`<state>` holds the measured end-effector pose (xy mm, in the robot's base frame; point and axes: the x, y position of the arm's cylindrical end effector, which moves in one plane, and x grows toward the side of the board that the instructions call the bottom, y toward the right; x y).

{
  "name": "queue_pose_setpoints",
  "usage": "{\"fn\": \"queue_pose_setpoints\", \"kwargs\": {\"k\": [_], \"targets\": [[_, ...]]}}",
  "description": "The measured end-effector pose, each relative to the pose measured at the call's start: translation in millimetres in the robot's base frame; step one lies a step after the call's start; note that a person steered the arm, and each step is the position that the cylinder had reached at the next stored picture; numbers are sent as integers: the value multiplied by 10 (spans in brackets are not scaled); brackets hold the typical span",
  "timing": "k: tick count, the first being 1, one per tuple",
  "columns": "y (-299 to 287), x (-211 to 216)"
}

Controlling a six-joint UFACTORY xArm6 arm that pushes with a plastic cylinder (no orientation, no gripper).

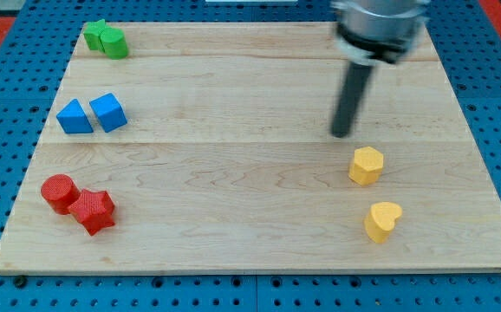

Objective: Separate the blue blocks

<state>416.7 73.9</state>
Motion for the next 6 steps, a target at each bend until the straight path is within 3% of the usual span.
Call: {"fn": "queue_pose_setpoints", "kwargs": {"k": [1, 2, 3, 4, 6], "targets": [[-912, 526], [-2287, 463], [-2981, 332], [-3032, -38], [-2522, -179]]}}
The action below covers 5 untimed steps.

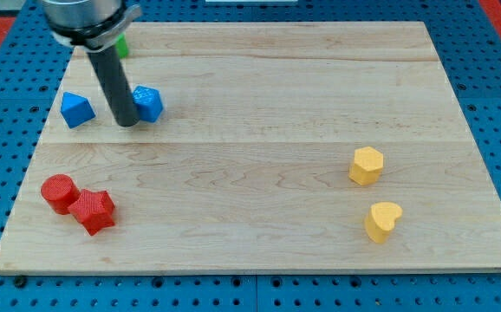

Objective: Separate the blue blocks

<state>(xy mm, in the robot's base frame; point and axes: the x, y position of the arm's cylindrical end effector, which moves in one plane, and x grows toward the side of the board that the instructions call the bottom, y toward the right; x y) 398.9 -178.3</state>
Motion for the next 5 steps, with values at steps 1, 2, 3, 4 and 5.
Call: {"fn": "queue_pose_setpoints", "kwargs": {"k": [1, 2, 3, 4, 5], "targets": [[-396, -68], [317, -424], [1058, -247], [622, -94], [726, 48]]}}
